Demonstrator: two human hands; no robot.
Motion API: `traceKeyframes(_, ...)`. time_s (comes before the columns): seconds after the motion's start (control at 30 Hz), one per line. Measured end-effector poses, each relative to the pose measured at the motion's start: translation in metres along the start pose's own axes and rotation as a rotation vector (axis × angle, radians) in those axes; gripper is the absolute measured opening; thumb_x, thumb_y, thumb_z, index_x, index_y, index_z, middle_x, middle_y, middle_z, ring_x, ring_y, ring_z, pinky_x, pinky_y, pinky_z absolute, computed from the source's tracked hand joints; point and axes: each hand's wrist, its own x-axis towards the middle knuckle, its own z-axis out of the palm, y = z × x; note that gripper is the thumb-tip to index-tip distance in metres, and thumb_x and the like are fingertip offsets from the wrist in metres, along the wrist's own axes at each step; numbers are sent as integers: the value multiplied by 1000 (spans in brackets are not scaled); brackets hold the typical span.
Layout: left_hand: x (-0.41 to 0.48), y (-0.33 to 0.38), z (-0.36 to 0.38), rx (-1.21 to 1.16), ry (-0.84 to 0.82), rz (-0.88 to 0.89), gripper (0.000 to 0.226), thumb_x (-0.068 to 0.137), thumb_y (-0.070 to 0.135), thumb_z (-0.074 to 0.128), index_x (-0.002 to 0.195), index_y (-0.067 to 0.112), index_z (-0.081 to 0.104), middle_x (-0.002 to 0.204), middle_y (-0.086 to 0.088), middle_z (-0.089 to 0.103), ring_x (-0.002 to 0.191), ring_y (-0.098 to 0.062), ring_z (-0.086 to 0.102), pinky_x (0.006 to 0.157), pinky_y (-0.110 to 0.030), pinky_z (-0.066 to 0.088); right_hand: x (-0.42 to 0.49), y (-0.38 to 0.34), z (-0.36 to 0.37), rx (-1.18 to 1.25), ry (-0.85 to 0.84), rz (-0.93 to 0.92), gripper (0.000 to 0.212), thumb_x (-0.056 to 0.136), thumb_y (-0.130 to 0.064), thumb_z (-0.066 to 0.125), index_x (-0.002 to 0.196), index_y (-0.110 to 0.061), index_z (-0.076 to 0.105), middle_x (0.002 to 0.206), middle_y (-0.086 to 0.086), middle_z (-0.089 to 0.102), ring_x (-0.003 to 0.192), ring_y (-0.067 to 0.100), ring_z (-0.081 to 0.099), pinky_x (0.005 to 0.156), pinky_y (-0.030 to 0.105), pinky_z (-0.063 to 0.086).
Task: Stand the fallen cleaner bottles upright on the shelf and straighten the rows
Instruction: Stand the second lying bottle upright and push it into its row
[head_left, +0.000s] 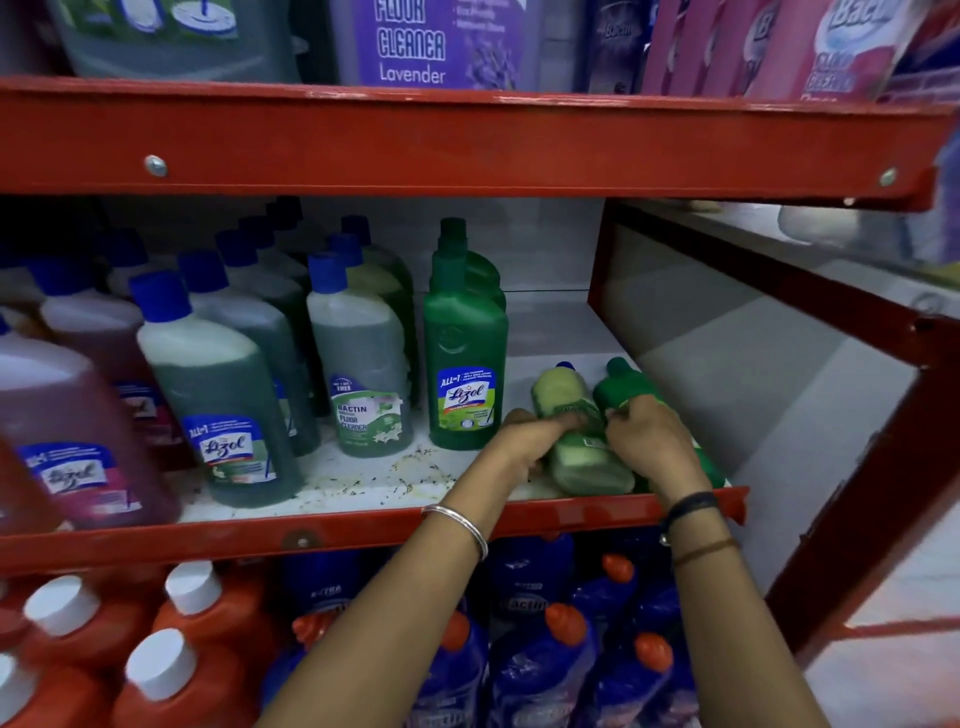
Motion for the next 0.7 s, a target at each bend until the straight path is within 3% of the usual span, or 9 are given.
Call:
traceKeyframes(0.03, 0, -2, 0, -34, 2, 25, 62, 71, 41, 72, 115, 5, 47, 96, -8, 61, 58, -13, 54, 31, -12, 35, 1, 2, 0, 39, -11, -2, 33, 93, -25, 43, 106, 2, 58, 110, 22, 61, 91, 33, 54, 79, 34, 43)
traceKeyframes(0.1, -1, -5, -3, -35, -24, 53, 74, 61, 50, 74, 115, 5, 53, 102, -8, 67, 73, -18, 64, 44, -16, 45, 2, 4, 1, 140, -30, -1, 36, 92, -31, 46, 106, -1, 60, 102, 17, 63, 85, 29, 55, 79, 35, 46)
traceKeyframes(0.17, -11, -6, -10, 21, -84, 108, 56, 66, 48, 73, 103, 7, 63, 93, -7, 71, 74, -15, 67, 53, -21, 47, -2, 4, -1, 392, -87, 25, 37, 89, -34, 53, 105, -2, 61, 92, 11, 66, 81, 26, 61, 77, 34, 50)
traceKeyframes(0.23, -24, -8, -22, 59, -151, 188, 25, 79, 33, 68, 88, 10, 65, 79, -1, 70, 60, -4, 66, 49, -15, 47, -11, 3, -7, 691, -188, 34, 36, 84, -30, 64, 105, 0, 64, 88, 8, 71, 78, 22, 69, 71, 31, 56)
traceKeyframes(0.27, -32, -8, -28, 63, -177, 223, 17, 82, 27, 66, 87, 11, 65, 79, 1, 69, 58, -1, 66, 48, -12, 47, -17, 3, -10, 780, -236, 6, 34, 82, -26, 67, 105, -1, 65, 90, 9, 73, 77, 20, 72, 65, 29, 57)
traceKeyframes(0.33, -48, -12, -45, 97, -194, 299, 23, 82, 24, 66, 100, 9, 64, 93, -3, 71, 75, -6, 69, 58, -13, 50, -32, -2, -11, 870, -284, -92, 28, 80, -15, 68, 104, -3, 64, 94, 9, 73, 72, 12, 73, 57, 21, 56)
traceKeyframes(0.4, -63, -18, -62, 117, -181, 360, 35, 81, 20, 67, 113, 8, 60, 110, -8, 69, 94, -16, 67, 73, -22, 54, -45, -12, -7, 888, -279, -181, 28, 77, -6, 70, 104, -5, 63, 99, 9, 71, 76, 12, 72, 61, 22, 58)
traceKeyframes(0.53, -90, -33, -100, 140, -59, 500, 40, 82, 10, 65, 120, 11, 53, 111, -1, 64, 96, -9, 61, 82, -20, 52, -66, -44, 11, 780, -201, -380, 53, 68, -5, 78, 116, -5, 56, 109, 7, 67, 92, 19, 66, 77, 33, 57)
traceKeyframes(0.7, -99, -44, -143, 223, 208, 546, 51, 81, 10, 62, 126, 23, 43, 115, 2, 60, 103, -13, 57, 94, -36, 48, -80, -94, 45, 690, -167, -530, 56, 65, -9, 81, 113, -12, 52, 104, -2, 64, 91, 10, 64, 70, 18, 54)
